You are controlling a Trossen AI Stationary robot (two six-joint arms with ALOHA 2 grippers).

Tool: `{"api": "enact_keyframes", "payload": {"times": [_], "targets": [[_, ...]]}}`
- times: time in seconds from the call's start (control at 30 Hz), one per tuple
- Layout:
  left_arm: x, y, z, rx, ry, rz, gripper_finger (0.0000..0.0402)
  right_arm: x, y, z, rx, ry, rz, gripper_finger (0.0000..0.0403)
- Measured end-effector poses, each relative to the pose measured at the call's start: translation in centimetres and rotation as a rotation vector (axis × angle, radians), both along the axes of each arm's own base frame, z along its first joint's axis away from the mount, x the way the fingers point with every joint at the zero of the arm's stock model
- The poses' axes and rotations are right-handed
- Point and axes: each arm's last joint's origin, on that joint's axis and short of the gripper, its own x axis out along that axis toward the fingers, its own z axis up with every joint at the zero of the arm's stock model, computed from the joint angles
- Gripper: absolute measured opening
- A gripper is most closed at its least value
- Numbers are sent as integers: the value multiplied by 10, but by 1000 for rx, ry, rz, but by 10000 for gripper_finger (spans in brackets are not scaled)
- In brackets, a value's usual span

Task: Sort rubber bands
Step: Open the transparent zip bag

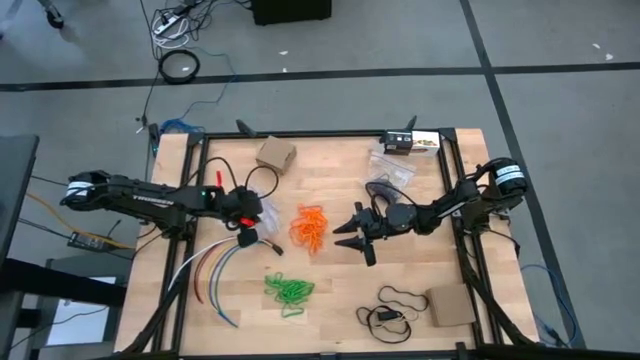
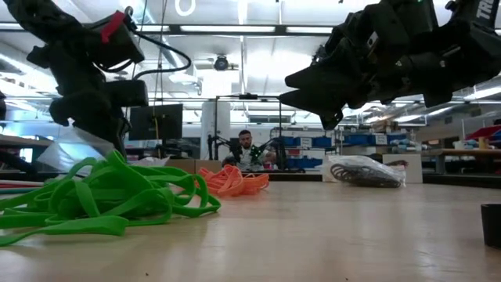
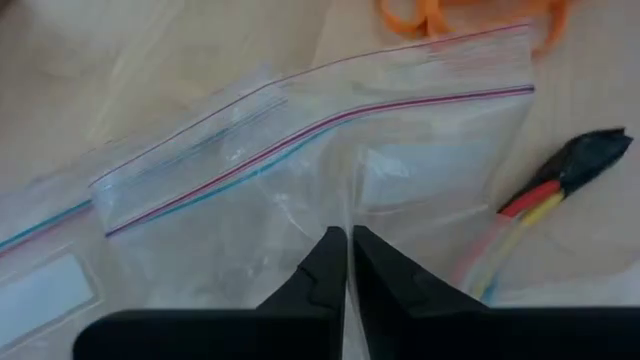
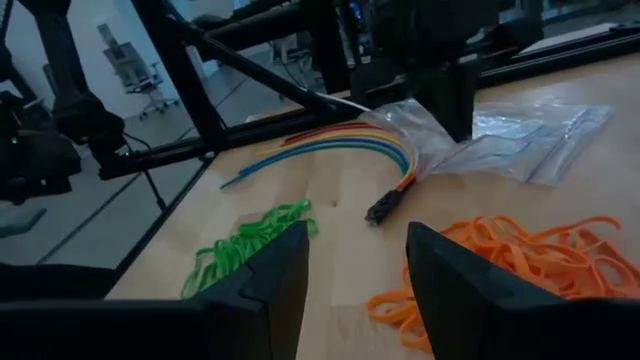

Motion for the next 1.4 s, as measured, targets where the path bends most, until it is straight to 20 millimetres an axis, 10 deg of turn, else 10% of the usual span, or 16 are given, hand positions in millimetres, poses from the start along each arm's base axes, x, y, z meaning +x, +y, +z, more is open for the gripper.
{"api": "enact_keyframes", "payload": {"times": [0.37,0.67,1.4], "targets": [[18,-4,14,213,-200,-103,3,0,-1,1,26,-4,-8,160],[40,-19,48,547,-543,-347,1,2,-35,14,392,-34,-70,160],[55,-22,39,606,-571,-413,1,50,-61,65,398,90,-96,160]]}}
